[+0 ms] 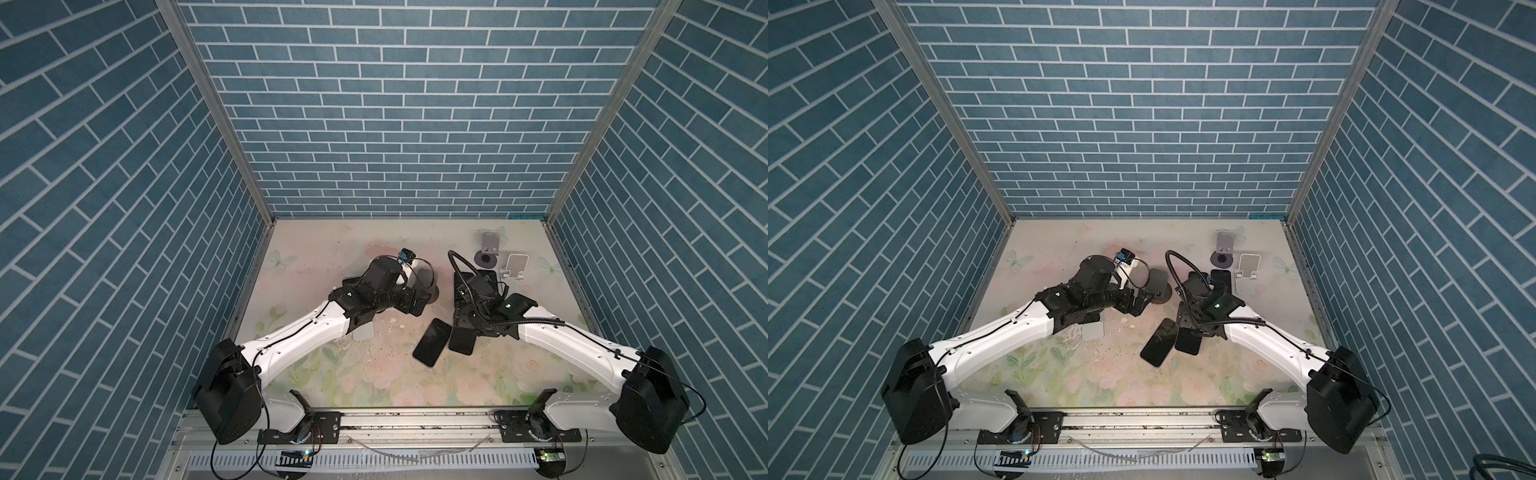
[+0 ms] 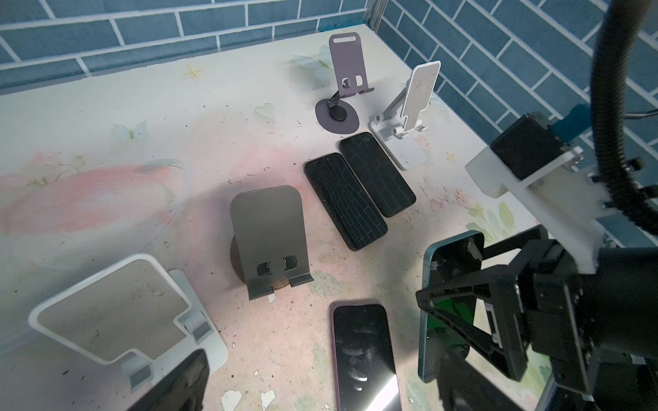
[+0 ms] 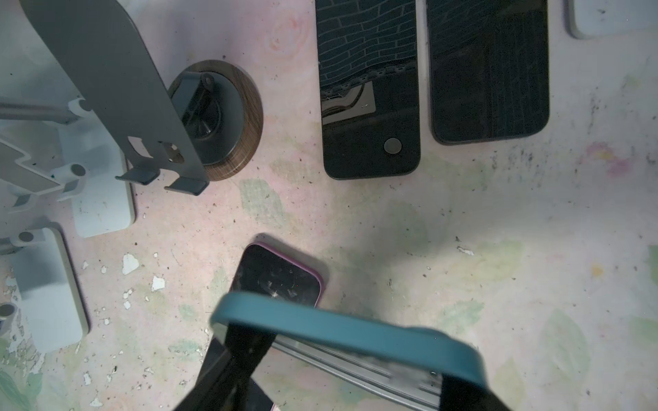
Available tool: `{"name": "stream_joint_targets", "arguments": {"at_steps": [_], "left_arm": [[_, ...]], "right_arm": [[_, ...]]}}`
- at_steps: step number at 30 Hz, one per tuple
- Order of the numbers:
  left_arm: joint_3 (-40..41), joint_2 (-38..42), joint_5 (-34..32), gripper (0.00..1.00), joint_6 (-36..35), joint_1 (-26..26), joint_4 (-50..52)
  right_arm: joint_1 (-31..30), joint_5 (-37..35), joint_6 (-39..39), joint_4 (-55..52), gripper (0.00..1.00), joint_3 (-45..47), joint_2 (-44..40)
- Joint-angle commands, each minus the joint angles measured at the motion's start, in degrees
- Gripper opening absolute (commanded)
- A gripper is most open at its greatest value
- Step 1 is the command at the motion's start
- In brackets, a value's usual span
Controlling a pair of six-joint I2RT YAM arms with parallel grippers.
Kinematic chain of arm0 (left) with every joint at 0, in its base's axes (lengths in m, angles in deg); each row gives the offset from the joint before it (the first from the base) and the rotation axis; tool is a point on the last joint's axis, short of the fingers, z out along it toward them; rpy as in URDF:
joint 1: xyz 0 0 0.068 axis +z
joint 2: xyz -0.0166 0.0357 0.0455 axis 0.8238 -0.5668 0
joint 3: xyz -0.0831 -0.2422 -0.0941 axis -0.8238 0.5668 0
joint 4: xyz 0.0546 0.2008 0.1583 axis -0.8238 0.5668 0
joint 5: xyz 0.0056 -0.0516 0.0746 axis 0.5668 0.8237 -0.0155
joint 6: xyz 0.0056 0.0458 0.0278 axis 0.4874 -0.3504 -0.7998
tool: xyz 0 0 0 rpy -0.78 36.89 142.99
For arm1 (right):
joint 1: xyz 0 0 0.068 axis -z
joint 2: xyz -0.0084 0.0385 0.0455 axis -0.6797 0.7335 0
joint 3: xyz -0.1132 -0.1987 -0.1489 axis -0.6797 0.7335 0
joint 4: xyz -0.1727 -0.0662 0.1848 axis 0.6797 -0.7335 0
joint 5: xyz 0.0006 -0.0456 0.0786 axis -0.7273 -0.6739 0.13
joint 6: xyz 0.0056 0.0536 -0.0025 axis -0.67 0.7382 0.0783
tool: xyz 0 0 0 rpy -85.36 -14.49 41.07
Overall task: Remove the phone from the phone stand
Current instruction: Place the phone at the bottom-center of the table.
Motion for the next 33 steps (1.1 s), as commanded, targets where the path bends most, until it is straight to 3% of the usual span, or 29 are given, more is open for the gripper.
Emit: {"name": "stream_joint_targets", "arguments": {"at_steps": [1,33], "left_arm": [[-1.18,0.1,-0.69,1.0,-0.77,-0.34,-0.7],[-0.34,2.21,-2.78,1.0,-3.46,-0.33,0.93]], "right_arm": [[-0.33,-1.3,4.17,-0.84,0.48,2.2,-2.13],[0.15,-0.55,18.78,2.81,0.51,10.81,-1.6]]}}
